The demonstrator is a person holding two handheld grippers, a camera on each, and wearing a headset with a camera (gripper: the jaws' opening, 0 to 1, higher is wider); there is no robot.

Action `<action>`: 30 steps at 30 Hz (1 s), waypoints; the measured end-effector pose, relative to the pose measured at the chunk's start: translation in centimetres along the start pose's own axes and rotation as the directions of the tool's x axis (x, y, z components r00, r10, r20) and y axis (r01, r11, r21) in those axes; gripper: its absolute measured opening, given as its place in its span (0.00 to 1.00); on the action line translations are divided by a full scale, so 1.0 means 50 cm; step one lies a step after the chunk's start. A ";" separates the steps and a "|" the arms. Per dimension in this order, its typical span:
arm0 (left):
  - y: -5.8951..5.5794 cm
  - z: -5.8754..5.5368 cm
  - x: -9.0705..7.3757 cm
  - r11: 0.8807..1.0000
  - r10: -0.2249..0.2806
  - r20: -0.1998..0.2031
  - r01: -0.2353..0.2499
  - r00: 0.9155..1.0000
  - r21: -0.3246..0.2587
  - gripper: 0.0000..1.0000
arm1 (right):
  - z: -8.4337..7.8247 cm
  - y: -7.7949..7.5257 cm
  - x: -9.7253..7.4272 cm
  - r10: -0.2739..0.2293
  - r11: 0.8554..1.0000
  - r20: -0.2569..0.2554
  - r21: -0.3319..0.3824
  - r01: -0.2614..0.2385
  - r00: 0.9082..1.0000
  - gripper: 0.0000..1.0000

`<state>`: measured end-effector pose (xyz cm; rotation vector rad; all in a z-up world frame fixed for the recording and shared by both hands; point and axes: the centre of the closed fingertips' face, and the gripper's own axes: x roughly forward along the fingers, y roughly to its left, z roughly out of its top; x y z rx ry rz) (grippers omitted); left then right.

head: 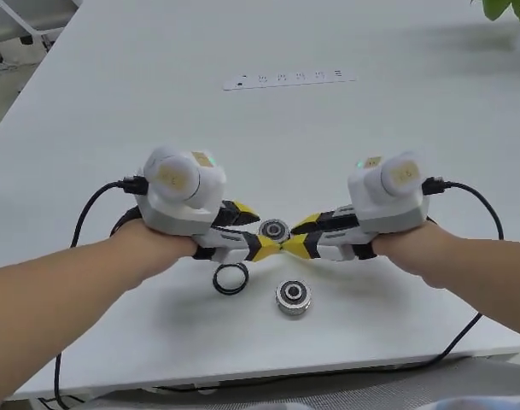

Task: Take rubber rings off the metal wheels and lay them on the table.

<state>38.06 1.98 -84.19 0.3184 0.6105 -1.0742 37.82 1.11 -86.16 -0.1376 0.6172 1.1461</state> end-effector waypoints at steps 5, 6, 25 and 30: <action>0.000 0.006 0.010 1.000 -0.009 0.005 0.009 1.000 -0.008 0.27 | 0.001 -0.002 0.001 -0.001 1.000 0.013 0.007 0.001 1.000 0.13; 0.000 0.006 0.012 1.000 -0.008 0.004 0.008 1.000 -0.007 0.26 | 0.001 -0.002 0.001 -0.001 1.000 0.014 0.006 0.001 1.000 0.13; 0.014 0.002 0.021 0.998 0.063 0.022 -0.063 0.998 -0.015 0.14 | 0.002 -0.002 0.006 -0.006 1.000 0.026 0.017 0.006 1.000 0.11; 0.016 0.003 0.022 0.996 0.083 0.035 -0.082 0.996 -0.024 0.14 | 0.000 -0.005 0.006 -0.031 0.997 0.034 0.079 0.028 0.999 0.04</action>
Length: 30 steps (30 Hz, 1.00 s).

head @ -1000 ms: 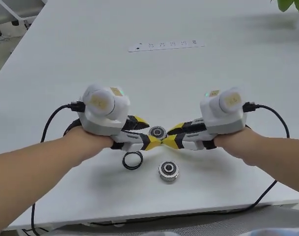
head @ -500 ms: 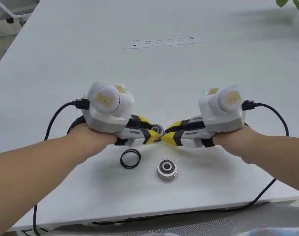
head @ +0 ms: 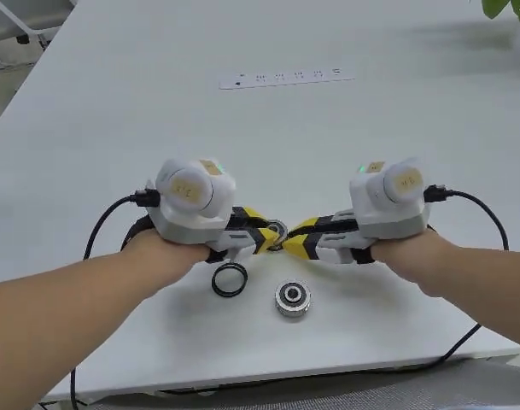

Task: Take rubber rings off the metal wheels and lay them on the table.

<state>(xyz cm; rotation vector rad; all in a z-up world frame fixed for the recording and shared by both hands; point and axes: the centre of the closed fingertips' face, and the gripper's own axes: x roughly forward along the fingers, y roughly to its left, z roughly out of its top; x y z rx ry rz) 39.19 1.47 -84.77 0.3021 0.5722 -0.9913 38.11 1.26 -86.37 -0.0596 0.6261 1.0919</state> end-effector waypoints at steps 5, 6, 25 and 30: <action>-0.001 0.000 -0.001 1.000 0.017 -0.001 -0.017 1.000 0.006 0.14 | -0.002 -0.001 -0.001 -0.016 0.999 0.002 0.042 0.015 1.000 0.00; 0.001 0.000 -0.001 1.000 0.018 -0.005 -0.018 1.000 0.017 0.14 | -0.001 -0.003 0.000 -0.024 0.998 0.004 0.058 0.024 1.000 0.00; -0.008 -0.008 -0.005 0.999 0.028 -0.013 -0.028 1.000 0.042 0.12 | 0.023 -0.015 -0.026 -0.017 0.931 0.142 0.363 -0.036 0.990 0.00; -0.007 -0.008 -0.004 0.998 0.034 -0.016 -0.033 0.999 0.051 0.12 | 0.026 -0.006 -0.026 -0.015 0.937 0.141 0.346 -0.035 0.990 0.00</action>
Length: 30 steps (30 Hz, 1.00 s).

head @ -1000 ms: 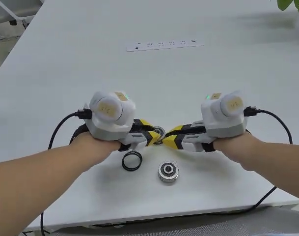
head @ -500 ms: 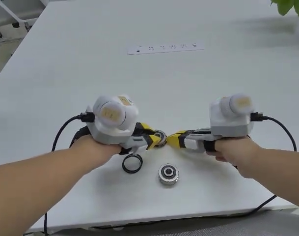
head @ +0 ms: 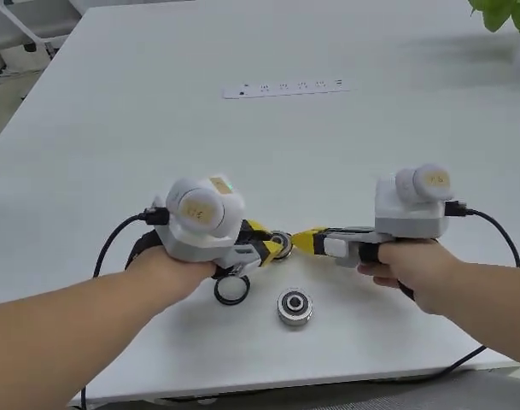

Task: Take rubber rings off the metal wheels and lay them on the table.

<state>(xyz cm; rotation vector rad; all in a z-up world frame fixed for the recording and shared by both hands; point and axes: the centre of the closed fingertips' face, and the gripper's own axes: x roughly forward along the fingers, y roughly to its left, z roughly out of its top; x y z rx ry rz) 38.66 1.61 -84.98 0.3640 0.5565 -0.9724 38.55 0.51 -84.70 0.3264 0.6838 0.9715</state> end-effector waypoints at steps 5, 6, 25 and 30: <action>0.001 0.000 -0.001 1.000 0.007 0.003 -0.007 1.000 -0.007 0.12 | 0.001 0.006 0.000 0.004 1.000 -0.012 -0.026 -0.004 1.000 0.00; 0.001 0.000 0.000 1.000 0.007 0.001 -0.007 1.000 -0.006 0.12 | 0.001 0.008 0.000 0.004 0.999 -0.015 -0.032 -0.005 1.000 0.00; 0.001 0.001 0.000 1.000 0.005 -0.011 -0.005 1.000 -0.002 0.12 | 0.003 0.050 0.008 0.102 0.993 -0.032 -0.060 -0.103 0.994 0.00; 0.000 0.000 -0.001 1.000 0.007 -0.005 -0.007 1.000 -0.004 0.12 | 0.001 0.060 0.002 0.137 0.990 -0.036 -0.041 -0.138 0.990 0.00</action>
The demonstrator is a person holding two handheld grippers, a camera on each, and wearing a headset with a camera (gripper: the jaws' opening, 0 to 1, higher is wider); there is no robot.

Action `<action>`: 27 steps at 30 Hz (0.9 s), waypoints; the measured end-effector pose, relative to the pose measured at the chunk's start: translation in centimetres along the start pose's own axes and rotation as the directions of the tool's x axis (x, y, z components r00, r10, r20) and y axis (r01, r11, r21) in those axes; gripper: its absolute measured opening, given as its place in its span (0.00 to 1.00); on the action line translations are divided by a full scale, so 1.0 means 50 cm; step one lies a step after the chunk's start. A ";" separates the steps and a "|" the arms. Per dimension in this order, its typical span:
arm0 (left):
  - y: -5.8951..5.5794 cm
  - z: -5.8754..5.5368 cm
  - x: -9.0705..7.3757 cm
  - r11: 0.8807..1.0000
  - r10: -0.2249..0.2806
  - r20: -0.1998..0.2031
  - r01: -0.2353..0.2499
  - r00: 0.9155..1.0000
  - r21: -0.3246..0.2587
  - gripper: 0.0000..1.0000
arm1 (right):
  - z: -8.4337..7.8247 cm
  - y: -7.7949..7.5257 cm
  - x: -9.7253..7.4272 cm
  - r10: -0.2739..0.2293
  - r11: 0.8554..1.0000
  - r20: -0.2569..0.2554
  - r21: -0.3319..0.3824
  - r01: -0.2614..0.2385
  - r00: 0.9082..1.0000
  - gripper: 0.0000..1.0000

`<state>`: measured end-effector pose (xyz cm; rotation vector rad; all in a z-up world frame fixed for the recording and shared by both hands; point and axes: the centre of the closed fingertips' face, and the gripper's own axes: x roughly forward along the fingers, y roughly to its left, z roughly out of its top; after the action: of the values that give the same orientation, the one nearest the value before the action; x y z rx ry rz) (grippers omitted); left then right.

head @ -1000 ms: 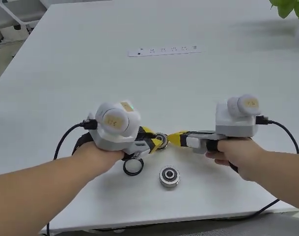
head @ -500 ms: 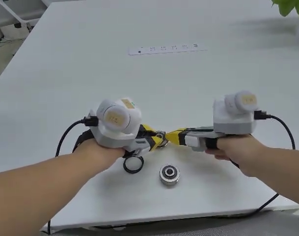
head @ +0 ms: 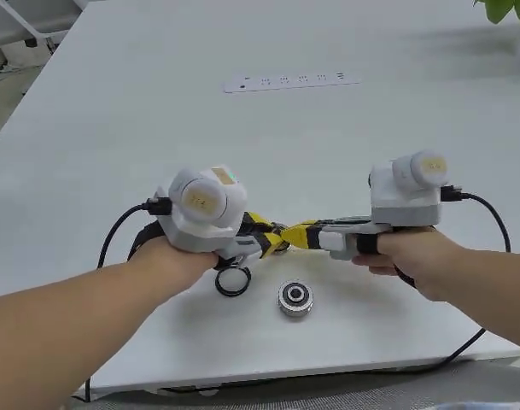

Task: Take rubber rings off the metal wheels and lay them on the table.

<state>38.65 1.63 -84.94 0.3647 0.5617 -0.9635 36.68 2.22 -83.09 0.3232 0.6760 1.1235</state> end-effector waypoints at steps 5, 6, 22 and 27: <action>0.000 -0.001 0.000 1.000 -0.002 0.005 0.002 1.000 -0.003 0.12 | 0.004 0.014 -0.008 0.054 0.998 0.013 0.034 -0.055 0.998 0.00; 0.000 0.000 0.000 1.000 -0.002 0.004 0.002 1.000 -0.004 0.12 | 0.005 0.020 -0.010 0.074 0.996 0.015 0.046 -0.074 0.997 0.00; -0.004 0.003 -0.002 1.000 -0.007 0.005 0.007 1.000 -0.029 0.14 | -0.010 -0.029 -0.008 -0.074 0.997 -0.012 -0.001 0.074 0.997 0.00; -0.003 0.002 -0.002 1.000 -0.006 -0.012 0.006 1.000 -0.019 0.15 | -0.007 -0.030 -0.008 -0.076 0.997 -0.009 -0.001 0.076 0.997 0.00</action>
<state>38.50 1.57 -84.82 0.3520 0.5827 -0.9621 37.45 1.20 -84.07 0.2898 0.6909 1.0527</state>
